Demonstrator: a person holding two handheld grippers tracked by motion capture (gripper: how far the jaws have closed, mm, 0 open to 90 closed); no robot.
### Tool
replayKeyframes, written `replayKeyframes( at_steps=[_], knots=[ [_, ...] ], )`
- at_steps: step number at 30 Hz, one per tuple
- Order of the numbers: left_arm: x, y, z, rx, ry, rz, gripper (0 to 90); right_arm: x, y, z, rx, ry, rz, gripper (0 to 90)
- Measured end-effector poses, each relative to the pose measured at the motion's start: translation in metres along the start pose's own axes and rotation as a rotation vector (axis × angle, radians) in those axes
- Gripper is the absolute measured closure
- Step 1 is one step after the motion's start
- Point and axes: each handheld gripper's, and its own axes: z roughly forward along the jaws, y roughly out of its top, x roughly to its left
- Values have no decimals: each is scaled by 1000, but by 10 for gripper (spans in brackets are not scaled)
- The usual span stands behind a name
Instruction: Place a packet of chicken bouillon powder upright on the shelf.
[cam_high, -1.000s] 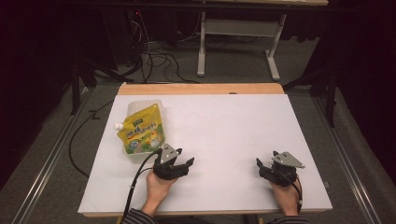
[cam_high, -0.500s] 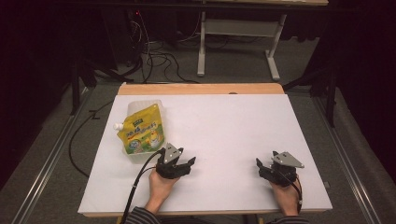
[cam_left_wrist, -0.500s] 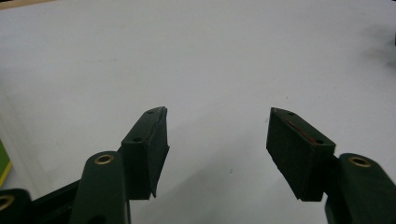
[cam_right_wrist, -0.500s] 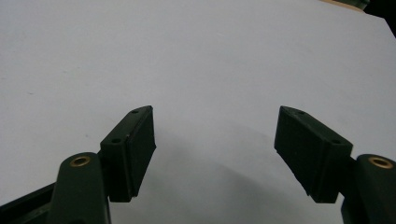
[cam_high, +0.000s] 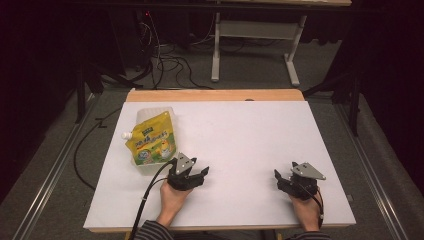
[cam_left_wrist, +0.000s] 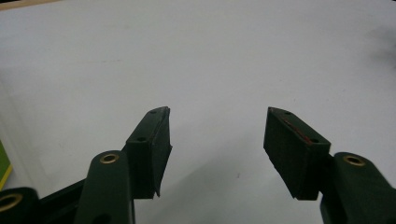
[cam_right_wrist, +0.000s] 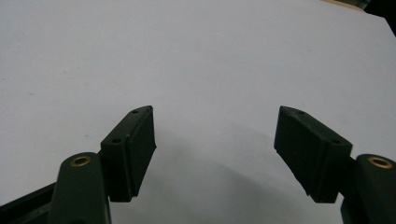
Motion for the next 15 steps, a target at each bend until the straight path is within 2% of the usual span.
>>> replayKeyframes(
  at_steps=[15],
  knots=[
    [-3,-1,0,2,-8,15,405,0,0,0,0,4,6,294]
  ],
)
